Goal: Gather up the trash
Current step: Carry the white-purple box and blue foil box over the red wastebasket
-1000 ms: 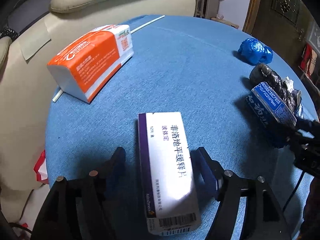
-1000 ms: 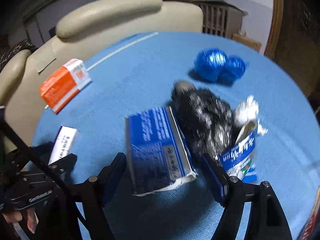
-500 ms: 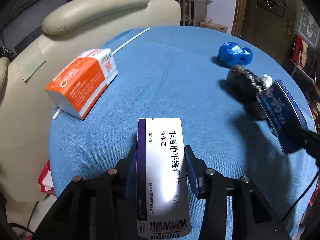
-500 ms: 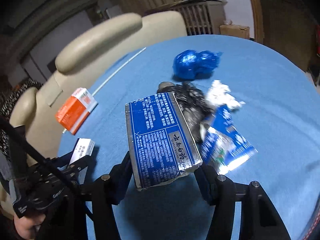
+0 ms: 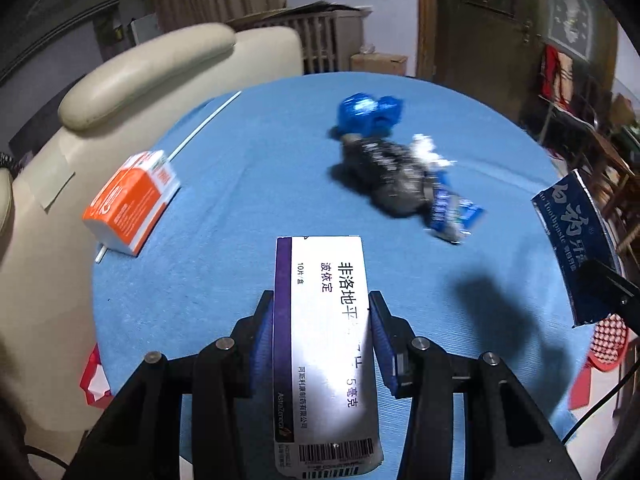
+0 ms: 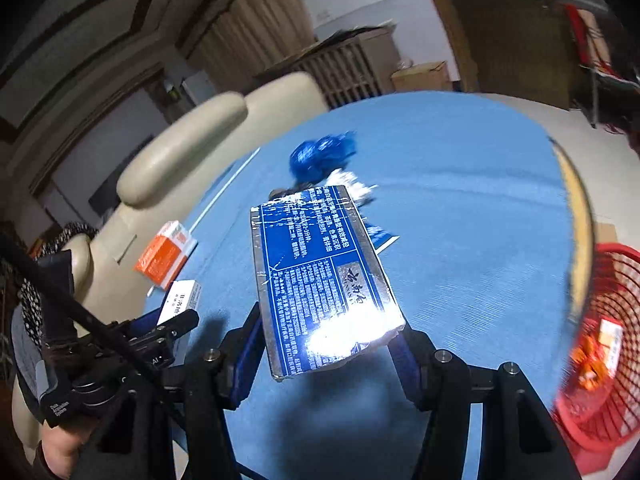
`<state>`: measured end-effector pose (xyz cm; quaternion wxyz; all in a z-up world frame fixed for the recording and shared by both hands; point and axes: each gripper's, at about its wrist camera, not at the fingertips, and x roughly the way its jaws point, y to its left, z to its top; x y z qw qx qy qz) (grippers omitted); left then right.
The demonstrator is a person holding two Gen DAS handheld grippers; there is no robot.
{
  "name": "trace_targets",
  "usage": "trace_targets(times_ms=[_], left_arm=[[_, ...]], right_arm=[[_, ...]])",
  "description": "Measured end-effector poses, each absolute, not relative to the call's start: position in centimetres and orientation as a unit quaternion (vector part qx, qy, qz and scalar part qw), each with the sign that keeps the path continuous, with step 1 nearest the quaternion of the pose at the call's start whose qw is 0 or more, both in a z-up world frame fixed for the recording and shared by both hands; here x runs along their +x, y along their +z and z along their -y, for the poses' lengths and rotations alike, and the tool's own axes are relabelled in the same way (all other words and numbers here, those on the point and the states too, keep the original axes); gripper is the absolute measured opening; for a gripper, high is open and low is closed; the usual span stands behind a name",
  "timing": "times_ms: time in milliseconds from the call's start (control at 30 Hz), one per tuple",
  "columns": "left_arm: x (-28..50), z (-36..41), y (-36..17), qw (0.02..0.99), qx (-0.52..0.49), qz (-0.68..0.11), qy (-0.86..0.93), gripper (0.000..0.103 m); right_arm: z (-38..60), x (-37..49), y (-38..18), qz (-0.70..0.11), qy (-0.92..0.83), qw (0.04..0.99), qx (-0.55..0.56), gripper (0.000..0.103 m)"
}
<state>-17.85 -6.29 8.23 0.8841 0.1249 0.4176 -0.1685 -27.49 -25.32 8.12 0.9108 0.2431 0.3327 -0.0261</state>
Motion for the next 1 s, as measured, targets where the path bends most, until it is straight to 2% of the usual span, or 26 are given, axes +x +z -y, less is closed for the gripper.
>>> trace_targets(times_ms=[433,1000], left_arm=[[-23.4,9.3,11.0,0.885,0.141,-0.391,-0.209,0.047],[-24.5,13.3,10.7,0.873,0.169,-0.39,-0.24,0.047]], right_arm=[[30.9,-37.6,10.1,-0.259,-0.104,0.914,0.296,0.061],[36.4,-42.7,8.7,-0.237,-0.168,0.892,0.346,0.061]])
